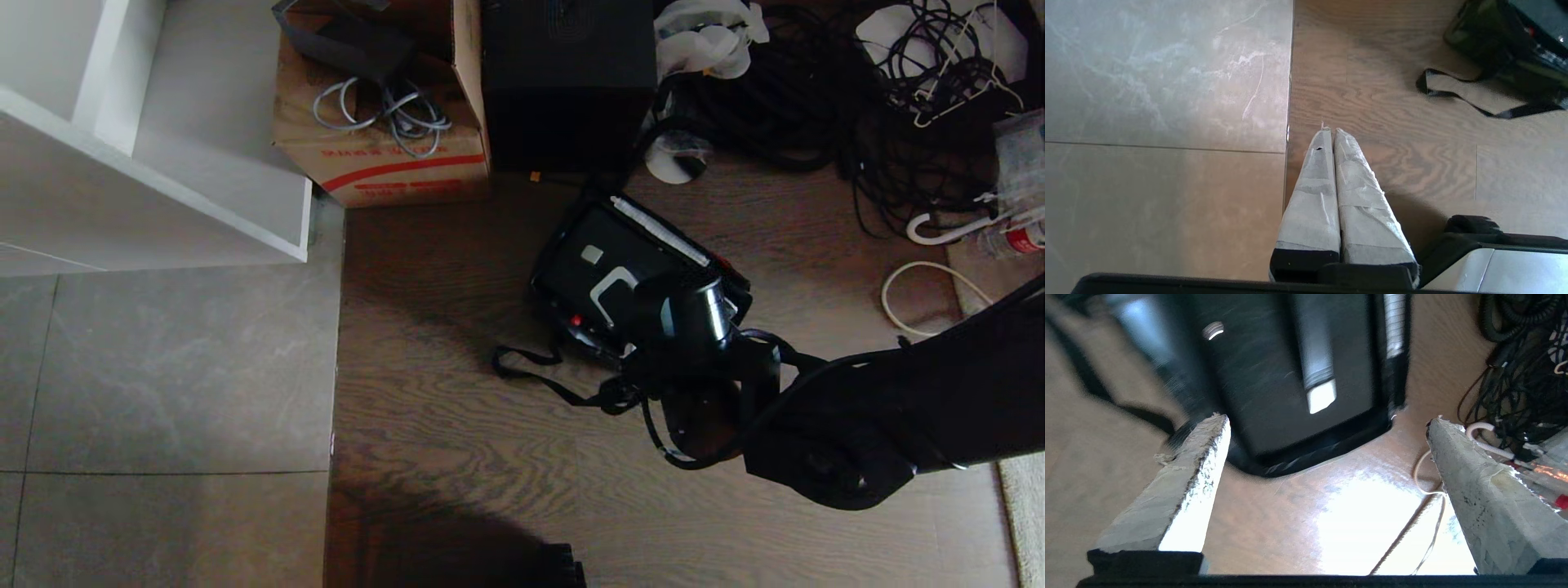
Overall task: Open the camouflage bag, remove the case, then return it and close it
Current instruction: Lift the black box
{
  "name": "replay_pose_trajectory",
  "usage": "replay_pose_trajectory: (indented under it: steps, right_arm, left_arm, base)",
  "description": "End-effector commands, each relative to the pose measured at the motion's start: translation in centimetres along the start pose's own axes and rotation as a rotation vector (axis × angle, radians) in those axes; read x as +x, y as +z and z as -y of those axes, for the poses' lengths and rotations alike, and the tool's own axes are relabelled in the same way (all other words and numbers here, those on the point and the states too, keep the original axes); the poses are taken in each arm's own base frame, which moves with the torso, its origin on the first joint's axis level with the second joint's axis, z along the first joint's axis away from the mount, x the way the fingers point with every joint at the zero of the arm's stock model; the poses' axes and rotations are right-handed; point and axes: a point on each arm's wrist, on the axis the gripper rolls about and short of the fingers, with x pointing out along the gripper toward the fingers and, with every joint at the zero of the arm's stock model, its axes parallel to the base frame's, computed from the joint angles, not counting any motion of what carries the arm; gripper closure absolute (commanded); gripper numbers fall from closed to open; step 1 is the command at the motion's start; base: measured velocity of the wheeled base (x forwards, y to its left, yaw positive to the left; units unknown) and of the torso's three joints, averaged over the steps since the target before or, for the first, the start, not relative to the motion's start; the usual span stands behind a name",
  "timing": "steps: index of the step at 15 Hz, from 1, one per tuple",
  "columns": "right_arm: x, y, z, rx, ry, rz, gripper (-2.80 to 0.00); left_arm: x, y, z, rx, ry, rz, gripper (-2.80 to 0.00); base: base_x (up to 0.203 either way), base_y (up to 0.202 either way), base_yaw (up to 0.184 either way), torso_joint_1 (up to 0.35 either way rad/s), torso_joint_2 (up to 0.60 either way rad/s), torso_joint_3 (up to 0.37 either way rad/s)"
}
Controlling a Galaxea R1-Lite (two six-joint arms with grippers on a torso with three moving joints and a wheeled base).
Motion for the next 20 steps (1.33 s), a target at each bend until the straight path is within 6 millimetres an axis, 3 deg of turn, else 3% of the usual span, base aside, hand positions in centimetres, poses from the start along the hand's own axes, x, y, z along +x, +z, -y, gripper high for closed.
replay_pose_trajectory:
  steps: [1,6,9,13,16,18,20]
  right_arm:
    - [0.0,0.0,0.0,0.001,-0.006,0.000,-2.80]
    - [-0.3,-0.8,-1.2,-0.038,0.010,-0.016,-2.80]
    - [0.8,-1.3,-3.0,-0.102,-0.029,-0.062,-2.80]
    - [2.1,0.1,-4.5,-0.196,-0.088,-0.070,-2.80]
    - [4.0,2.8,-6.1,-0.099,-0.158,-0.013,-2.80]
    - [4.6,3.7,-5.7,-0.047,-0.119,0.039,-2.80]
    - [4.1,3.4,-3.8,-0.021,0.010,0.018,-2.80]
  left_arm:
    - [0.0,0.0,0.0,0.000,0.000,0.001,0.00]
    - [0.0,0.0,0.0,0.000,0.000,0.001,0.00]
    - [0.0,0.0,0.0,0.000,0.000,0.001,0.00]
    - [0.0,0.0,0.0,0.000,0.000,0.001,0.00]
    - [0.0,0.0,0.0,0.000,0.000,0.001,0.00]
    - [0.0,0.0,0.0,0.000,0.000,0.001,0.00]
    - [0.0,0.0,0.0,0.000,0.000,0.001,0.00]
  base:
    - [-0.071,0.000,0.005,0.006,0.00,-0.002]
    - [0.000,0.000,0.000,0.000,0.00,0.000]
    - [0.000,0.000,0.000,0.000,0.00,0.000]
    - [0.000,0.000,0.000,0.000,0.00,0.000]
    - [0.000,0.000,0.000,0.000,0.00,0.000]
    - [0.000,0.000,0.000,0.000,0.00,0.000]
    - [0.000,0.000,0.000,0.000,0.00,0.000]
